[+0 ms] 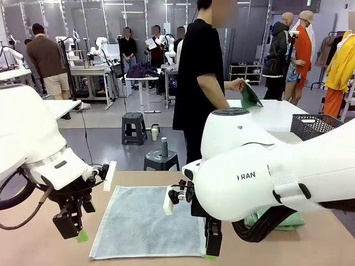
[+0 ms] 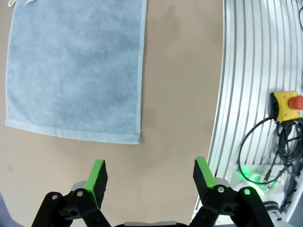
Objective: Fold the towels and place them in the basket.
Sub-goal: When a person lays out a Towel with hook on the table, fold it in half twice.
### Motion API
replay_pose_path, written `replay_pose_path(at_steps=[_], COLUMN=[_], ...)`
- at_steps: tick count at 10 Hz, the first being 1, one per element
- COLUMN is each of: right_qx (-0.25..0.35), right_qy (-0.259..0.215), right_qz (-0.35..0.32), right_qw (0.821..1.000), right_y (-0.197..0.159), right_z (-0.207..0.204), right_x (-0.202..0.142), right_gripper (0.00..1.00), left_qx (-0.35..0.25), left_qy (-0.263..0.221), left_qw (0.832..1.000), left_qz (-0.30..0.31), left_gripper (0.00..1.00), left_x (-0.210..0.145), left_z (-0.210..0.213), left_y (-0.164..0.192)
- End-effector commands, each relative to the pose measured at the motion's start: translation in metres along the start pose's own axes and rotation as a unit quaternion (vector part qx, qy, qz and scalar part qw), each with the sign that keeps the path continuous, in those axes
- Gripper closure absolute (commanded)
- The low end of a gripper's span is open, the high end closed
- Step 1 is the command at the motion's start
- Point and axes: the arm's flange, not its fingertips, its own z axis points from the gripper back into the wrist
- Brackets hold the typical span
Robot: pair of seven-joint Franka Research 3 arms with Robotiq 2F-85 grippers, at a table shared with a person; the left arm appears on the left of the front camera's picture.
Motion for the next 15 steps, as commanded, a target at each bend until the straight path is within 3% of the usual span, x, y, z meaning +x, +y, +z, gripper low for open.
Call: replay_pose_path(at_steps=[1, 3, 5, 9, 10, 11, 15], right_qx=[-0.005, 0.013, 0.021, 0.012, 0.005, 0.005, -0.001], right_qy=[0.003, 0.006, -0.030, -0.028, -0.021, -0.017, -0.011], right_qz=[0.007, 0.010, 0.017, 0.029, 0.028, 0.030, 0.025], right_qw=[1.000, 1.000, 0.999, 0.999, 0.999, 0.999, 1.000], right_y=[0.002, -0.002, -0.004, -0.005, -0.006, -0.007, -0.016], right_z=[0.003, -0.015, -0.030, -0.056, -0.062, -0.066, -0.081], right_x=[0.003, 0.001, -0.004, 0.007, 0.008, 0.009, 0.008], right_gripper=[0.06, 0.06, 0.06, 0.06, 0.06, 0.06, 0.06], left_qx=[-0.005, -0.048, -0.040, -0.057, -0.041, -0.032, -0.021], left_qy=[0.002, 0.000, -0.001, 0.017, 0.053, 0.059, 0.043], left_qw=[1.000, 0.997, 0.993, 0.996, 0.997, 0.997, 0.998], left_qz=[0.001, -0.056, -0.109, -0.060, -0.048, -0.037, -0.035], left_gripper=[0.08, 0.08, 0.08, 0.08, 0.08, 0.08, 0.08], left_x=[-0.001, -0.003, -0.012, -0.031, -0.037, -0.045, -0.071], left_z=[-0.004, -0.024, -0.044, -0.095, -0.104, -0.111, -0.140], left_y=[0.001, -0.003, -0.013, -0.024, -0.028, -0.031, -0.035])
